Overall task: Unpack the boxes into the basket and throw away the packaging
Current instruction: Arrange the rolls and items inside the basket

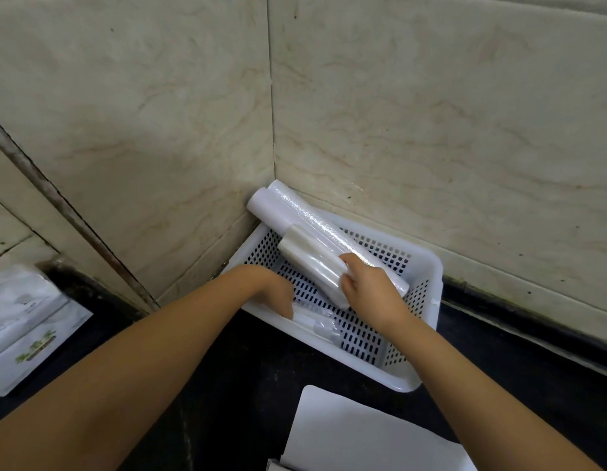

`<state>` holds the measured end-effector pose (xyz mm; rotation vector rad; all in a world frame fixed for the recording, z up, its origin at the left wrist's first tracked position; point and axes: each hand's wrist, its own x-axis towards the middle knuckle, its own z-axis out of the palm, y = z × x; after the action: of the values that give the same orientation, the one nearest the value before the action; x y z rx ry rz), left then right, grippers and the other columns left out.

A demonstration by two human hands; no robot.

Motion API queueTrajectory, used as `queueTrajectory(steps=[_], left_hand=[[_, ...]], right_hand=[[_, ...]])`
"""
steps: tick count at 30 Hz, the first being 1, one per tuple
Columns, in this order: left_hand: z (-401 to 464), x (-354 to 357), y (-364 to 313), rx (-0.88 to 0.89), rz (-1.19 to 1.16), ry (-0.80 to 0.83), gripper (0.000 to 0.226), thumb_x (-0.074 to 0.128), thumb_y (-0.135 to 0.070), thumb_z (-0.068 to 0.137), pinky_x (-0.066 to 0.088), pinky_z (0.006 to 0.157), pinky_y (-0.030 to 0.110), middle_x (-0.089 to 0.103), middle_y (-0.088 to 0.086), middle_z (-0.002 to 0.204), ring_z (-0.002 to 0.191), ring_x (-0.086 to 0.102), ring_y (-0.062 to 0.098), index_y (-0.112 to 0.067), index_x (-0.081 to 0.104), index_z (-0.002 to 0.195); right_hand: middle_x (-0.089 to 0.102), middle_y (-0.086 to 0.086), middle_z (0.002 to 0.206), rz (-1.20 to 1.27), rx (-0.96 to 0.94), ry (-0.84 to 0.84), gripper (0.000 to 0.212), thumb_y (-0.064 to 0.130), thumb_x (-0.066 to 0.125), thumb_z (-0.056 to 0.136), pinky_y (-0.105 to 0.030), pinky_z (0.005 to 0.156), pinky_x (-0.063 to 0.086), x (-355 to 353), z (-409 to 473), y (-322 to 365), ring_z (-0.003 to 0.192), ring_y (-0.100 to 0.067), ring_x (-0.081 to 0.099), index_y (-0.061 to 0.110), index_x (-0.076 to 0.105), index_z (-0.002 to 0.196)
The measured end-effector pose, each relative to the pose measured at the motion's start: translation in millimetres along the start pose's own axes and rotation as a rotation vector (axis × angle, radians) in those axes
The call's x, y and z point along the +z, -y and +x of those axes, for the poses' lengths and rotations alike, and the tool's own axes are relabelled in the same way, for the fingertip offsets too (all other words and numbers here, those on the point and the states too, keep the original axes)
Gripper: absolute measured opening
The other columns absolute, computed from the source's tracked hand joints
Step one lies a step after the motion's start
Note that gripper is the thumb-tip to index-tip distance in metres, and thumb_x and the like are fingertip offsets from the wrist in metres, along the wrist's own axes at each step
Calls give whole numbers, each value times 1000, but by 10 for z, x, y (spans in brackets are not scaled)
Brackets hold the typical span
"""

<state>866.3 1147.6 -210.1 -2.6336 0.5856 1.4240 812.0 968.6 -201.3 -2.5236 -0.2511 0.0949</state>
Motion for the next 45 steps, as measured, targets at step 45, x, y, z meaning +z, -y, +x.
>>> queueTrajectory(steps=[45], left_hand=[[-114, 124, 223, 193, -120, -475, 53, 46, -9, 84, 38, 104, 41, 47, 4, 138, 122, 47, 24, -20, 40, 136]], right_hand=[[67, -1, 118, -20, -92, 222, 28, 11, 45, 94, -30, 84, 51, 47, -78, 87, 94, -16, 63, 15, 67, 112]])
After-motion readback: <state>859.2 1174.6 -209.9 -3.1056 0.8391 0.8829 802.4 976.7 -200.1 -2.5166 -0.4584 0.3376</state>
